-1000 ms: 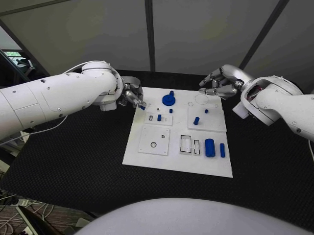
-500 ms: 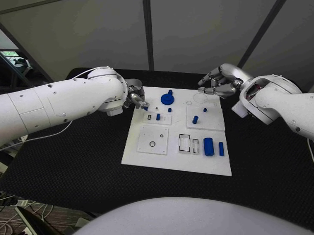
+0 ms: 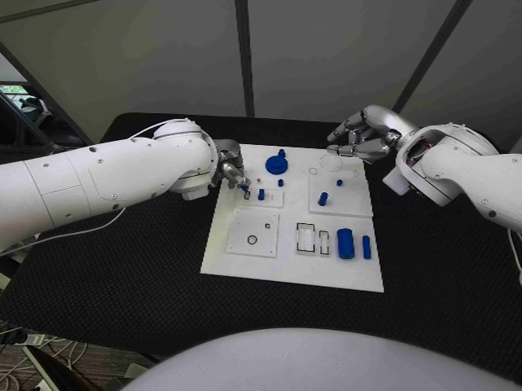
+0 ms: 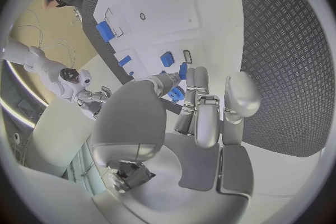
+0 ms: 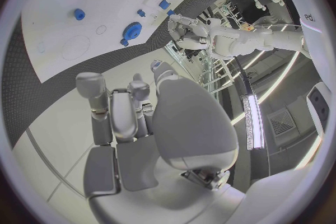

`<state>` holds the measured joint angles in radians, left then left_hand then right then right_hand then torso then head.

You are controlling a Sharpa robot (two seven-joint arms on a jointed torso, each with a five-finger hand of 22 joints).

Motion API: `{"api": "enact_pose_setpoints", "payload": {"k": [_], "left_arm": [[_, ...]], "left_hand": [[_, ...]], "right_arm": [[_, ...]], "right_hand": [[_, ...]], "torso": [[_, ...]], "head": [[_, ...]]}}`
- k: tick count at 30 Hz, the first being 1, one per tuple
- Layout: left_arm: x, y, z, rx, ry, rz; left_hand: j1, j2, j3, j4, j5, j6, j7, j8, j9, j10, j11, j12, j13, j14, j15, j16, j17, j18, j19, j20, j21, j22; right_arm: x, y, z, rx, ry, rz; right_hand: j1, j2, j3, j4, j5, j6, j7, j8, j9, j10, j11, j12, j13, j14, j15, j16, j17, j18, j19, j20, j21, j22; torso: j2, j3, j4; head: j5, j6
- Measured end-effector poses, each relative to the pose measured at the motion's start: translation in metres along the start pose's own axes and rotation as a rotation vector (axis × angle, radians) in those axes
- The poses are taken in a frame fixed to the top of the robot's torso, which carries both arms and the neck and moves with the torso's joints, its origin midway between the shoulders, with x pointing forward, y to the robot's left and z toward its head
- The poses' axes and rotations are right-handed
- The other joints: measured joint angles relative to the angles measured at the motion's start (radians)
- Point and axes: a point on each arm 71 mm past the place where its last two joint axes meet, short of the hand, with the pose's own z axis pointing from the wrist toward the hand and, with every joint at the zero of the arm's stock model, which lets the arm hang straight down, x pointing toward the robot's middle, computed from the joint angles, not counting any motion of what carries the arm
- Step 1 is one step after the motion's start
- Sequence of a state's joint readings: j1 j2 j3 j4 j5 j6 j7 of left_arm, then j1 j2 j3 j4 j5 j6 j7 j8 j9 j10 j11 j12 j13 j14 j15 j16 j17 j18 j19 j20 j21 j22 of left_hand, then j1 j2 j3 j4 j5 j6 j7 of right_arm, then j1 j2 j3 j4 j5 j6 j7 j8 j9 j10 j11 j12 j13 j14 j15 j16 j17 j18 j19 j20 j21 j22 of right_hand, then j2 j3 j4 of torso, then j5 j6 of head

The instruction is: Assemble the parts on the task board

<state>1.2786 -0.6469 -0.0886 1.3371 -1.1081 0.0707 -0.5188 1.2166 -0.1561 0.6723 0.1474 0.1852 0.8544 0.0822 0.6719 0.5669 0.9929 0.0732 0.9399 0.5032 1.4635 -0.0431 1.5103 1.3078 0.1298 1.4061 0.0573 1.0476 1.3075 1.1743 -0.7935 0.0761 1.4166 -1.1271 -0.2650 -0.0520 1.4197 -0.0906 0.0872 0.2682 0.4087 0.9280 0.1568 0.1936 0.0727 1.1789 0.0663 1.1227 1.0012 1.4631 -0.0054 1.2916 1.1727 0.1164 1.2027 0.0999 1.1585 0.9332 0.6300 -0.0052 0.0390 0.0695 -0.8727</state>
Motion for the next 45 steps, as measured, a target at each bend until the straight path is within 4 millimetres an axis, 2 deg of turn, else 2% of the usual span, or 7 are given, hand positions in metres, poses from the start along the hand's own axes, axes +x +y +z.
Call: {"api": "enact_pose_setpoints", "payload": {"k": [19,20,22,38,45], "left_arm": [[0.008,0.0,0.0,-0.01,-0.012,0.034],[0.008,0.0,0.001,-0.011,-0.014,0.036],[0.008,-0.001,0.001,-0.012,-0.019,0.041],[0.012,-0.003,0.003,-0.014,-0.027,0.062],[0.014,-0.004,0.003,-0.011,-0.027,0.064]], "left_hand": [[-0.01,-0.01,0.003,-0.003,0.005,0.007,0.0,0.003,0.004,0.007,0.0,0.001,0.002,0.003,-0.003,0.0,0.0,0.0,0.007,0.0,0.027,0.0],[-0.011,-0.011,0.005,-0.005,0.005,0.007,0.0,0.003,0.005,0.014,-0.007,0.004,0.003,0.004,-0.003,0.0,0.0,0.0,0.007,0.0,0.027,0.0],[-0.015,-0.015,0.008,-0.008,0.005,0.008,0.0,0.003,0.005,0.014,-0.007,0.004,0.005,0.003,-0.003,0.004,0.0,0.0,0.007,0.0,0.027,0.0],[-0.021,-0.013,0.013,-0.013,0.011,0.009,0.002,0.003,0.005,0.018,-0.004,0.009,0.01,0.004,-0.003,0.004,0.0,0.0,0.011,-0.004,0.037,0.0],[-0.021,-0.013,0.013,-0.013,0.011,0.015,0.0,0.003,0.006,0.023,-0.009,0.009,0.013,0.003,-0.003,0.004,0.0,0.0,0.011,-0.004,0.047,0.0]], "right_arm": [[0.0,0.0,0.0,0.0,0.0,0.0],[0.0,0.0,0.0,0.0,0.0,0.0],[0.0,0.0,0.001,0.0,0.0,0.0],[0.0,0.0,0.001,0.0,0.0,0.0],[0.0,0.0,0.001,0.001,0.0,0.0]], "right_hand": [[0.0,0.0,0.0,0.0,0.0,0.0,0.0,0.0,0.0,0.0,0.0,0.0,0.001,0.0,0.0,0.0,0.0,0.0,0.0,0.0,0.0,0.0],[0.0,0.0,0.0,0.0,0.0,0.0,0.0,0.0,0.0,0.0,0.0,0.0,0.001,0.0,0.0,0.0,0.0,0.0,0.0,0.0,0.0,0.0],[0.0,0.0,0.0,0.0,0.0,0.0,0.0,0.0,0.0,0.0,0.0,0.0,0.001,0.0,0.0,0.0,0.0,0.0,0.0,0.0,0.0,0.0],[0.0,0.0,0.0,0.0,0.0,0.0,0.0,0.0,0.0,0.0,0.0,0.0,0.001,0.0,0.0,0.0,0.0,0.0,0.0,0.0,0.0,0.0],[0.0,0.0,0.0,0.0,0.0,0.0,0.0,0.0,0.0,0.0,0.0,0.0,0.001,0.0,0.0,0.0,0.0,0.0,0.0,0.0,0.0,0.0]], "torso": [[-0.001,-0.0006,0.001],[-0.001,-0.0006,0.001],[-0.001,-0.0006,0.001],[0.0,-0.0002,0.0004],[0.0,-0.0004,0.0005]], "head": [[0.002,0.0],[0.001,0.0],[0.001,0.0],[0.001,0.0],[0.002,0.0]]}}
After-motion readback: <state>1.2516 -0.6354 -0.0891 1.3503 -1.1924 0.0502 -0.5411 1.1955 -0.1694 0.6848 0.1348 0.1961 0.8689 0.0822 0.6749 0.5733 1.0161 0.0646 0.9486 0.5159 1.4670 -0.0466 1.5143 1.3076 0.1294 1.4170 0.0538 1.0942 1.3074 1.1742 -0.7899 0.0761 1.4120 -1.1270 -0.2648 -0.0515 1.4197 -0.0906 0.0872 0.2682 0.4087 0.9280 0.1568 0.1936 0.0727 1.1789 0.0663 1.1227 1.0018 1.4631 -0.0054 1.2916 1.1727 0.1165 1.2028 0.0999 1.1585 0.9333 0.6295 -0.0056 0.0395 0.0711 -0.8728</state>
